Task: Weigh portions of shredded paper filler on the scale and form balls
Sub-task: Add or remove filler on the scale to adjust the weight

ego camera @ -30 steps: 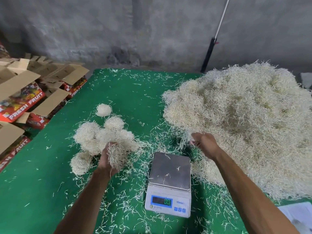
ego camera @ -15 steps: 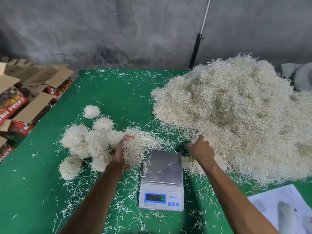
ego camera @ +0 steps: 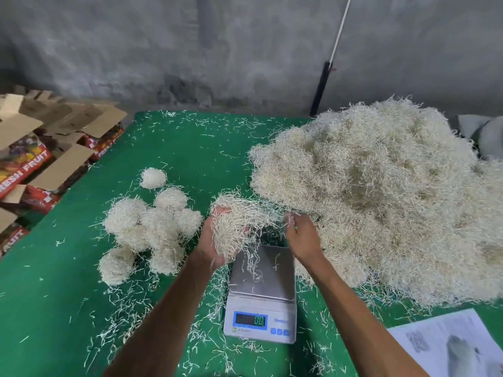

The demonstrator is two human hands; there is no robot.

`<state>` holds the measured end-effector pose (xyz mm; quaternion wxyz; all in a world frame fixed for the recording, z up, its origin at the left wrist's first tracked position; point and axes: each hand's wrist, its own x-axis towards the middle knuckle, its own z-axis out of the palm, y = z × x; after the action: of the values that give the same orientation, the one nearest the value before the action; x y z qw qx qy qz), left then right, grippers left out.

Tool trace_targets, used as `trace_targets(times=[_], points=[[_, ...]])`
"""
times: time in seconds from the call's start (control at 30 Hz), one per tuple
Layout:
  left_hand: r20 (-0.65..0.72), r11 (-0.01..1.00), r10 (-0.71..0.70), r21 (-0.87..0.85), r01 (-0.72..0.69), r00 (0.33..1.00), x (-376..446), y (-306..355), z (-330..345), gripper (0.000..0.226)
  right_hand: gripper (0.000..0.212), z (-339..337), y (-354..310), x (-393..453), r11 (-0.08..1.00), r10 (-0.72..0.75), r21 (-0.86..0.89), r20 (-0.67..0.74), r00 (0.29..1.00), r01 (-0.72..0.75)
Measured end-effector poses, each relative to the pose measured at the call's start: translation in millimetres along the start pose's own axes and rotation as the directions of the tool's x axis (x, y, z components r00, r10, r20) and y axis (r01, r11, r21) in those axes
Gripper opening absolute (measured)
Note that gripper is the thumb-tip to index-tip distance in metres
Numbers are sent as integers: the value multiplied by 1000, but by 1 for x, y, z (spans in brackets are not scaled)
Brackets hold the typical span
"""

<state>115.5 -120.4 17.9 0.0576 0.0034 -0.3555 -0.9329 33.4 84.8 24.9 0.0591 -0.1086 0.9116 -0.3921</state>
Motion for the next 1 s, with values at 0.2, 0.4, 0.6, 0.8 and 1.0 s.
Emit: trace_targets(times=[0.2,0.4,0.6,0.8,1.0], points=[[-338,811,-363,344,473,868,10,-16,2,36,71,19,-31,-9,216,166,712,647,744,-668],[-469,580,-300,602,549,831,12,-37,31,86,113,23,-47,-16,753,92,520,524,846,-404],[-373,853,-410,166,494,833,2,-30,14,47,98,23,-60,-2,683,93,637,410,907,-358],[-134,635,-768,-37,771,626,-15,-57,6,82,92,20,-50,16,222,249,889,346,905,-401],[-385,694,-706,-207,689,595,-10,-58,3,39,103,25,-22,4,474,331,802,220,918,-363]])
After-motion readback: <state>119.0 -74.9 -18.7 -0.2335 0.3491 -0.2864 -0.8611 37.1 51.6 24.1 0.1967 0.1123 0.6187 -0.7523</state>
